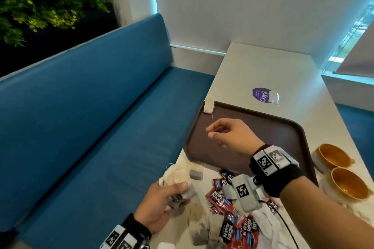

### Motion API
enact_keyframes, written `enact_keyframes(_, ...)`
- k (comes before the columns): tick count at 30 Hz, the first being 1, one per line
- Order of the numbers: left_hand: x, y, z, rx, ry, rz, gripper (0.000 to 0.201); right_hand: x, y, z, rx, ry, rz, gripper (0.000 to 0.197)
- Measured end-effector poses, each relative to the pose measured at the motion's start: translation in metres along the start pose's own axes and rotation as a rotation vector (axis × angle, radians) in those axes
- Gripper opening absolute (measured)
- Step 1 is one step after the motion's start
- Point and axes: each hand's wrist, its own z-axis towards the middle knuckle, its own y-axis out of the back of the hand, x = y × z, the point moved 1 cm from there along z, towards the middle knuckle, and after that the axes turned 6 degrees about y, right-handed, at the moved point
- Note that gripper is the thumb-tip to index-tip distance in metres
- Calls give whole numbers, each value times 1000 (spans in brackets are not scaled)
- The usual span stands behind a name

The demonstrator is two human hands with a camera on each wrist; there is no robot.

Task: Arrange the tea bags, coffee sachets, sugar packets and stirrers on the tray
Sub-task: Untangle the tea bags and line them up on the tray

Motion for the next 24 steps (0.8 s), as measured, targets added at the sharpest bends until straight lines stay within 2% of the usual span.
enact_keyframes(4,-4,-10,-22,64,-57,-28,27,16,-30,-62,49,7,114,7)
enact_keyframes(11,0,-16,-51,208,-108,58,38,9,-67,-129,38,-81,357,19)
enact_keyframes(15,8,-16,-59,187,-52,102,37,5,-71,-150,9,-86,444,20)
enact_keyframes(21,19,-25,-67,169,-14,106,40,-8,-75,-169,-4,-100,476,7)
enact_keyframes(24,19,-29,-67,127,8,26,30,-12,-75,-173,-25,-132,516,5)
